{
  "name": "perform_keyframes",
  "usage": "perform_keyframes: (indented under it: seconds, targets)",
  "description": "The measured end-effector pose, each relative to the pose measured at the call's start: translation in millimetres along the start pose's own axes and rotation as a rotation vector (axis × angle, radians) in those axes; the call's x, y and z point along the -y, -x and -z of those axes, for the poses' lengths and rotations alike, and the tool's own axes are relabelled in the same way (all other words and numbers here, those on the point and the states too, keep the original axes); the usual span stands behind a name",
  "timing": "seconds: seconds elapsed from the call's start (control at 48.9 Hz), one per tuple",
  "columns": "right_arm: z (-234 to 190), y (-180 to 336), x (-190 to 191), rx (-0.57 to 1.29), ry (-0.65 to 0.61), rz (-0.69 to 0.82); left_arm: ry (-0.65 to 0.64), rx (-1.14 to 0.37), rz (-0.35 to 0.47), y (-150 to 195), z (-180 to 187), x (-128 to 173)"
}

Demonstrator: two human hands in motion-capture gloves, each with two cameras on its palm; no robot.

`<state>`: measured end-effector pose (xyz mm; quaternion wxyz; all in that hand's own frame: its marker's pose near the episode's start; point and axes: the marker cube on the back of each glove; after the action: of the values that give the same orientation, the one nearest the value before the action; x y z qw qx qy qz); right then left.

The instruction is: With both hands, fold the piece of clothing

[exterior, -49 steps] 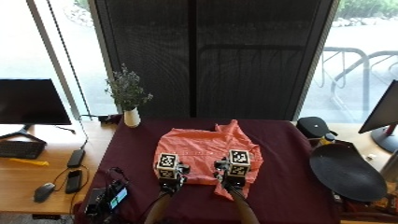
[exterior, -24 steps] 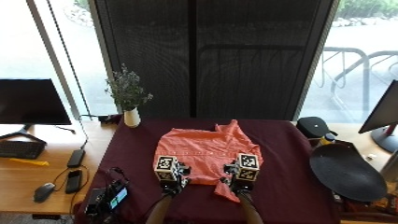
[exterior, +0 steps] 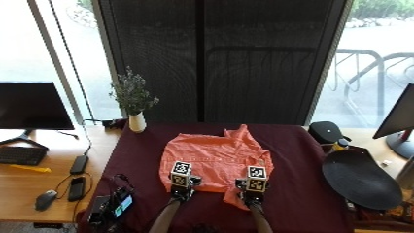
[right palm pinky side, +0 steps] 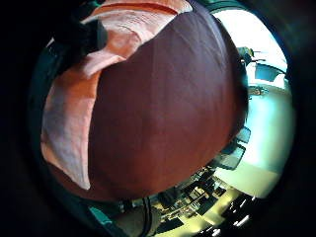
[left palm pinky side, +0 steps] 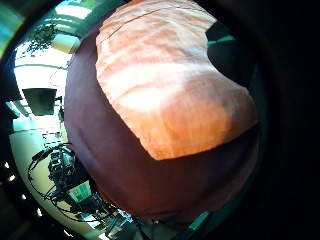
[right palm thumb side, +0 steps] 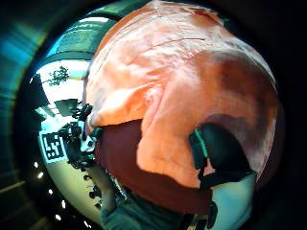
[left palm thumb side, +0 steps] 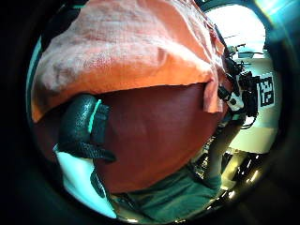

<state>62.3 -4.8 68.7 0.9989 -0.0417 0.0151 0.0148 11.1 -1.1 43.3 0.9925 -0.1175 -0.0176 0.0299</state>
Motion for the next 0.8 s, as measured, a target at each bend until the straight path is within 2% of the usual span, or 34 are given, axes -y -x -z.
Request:
perform_keyframes:
  seconds: [0.061, 0.225, 0.348, 0.43, 0.491, 0.573, 0.635, 0.676, 0.798]
  targets:
    - [-3, -7, 2, -0.049, -0.002, -0.056, -0.012, 0.001, -0.003, 1, -4, 4]
    - [-5, -10, 7, -0.056, -0.079, -0.08, -0.154, 0.008, 0.002, 2, -3, 13]
    - [-9, -15, 18, -0.106, -0.189, -0.093, -0.413, 0.016, -0.029, -4, 5, 39]
    - [4, -8, 4, -0.094, -0.179, -0.043, -0.463, 0.068, -0.042, 1, 13, 44]
    - [7, -6, 1, -0.096, -0.156, -0.02, -0.394, 0.073, -0.059, 3, 17, 33]
    - [-11, -14, 14, -0.139, -0.084, -0.022, -0.132, 0.065, -0.058, 6, 22, -4]
    - [-6, -15, 11, -0.171, -0.005, 0.005, 0.002, 0.047, -0.114, 7, 31, -20]
    - [6, -12, 4, -0.186, 0.052, 0.038, 0.058, 0.049, -0.15, 10, 35, -20]
    - [46, -5, 6, -0.171, 0.143, 0.116, 0.158, 0.083, -0.188, 24, 33, 8]
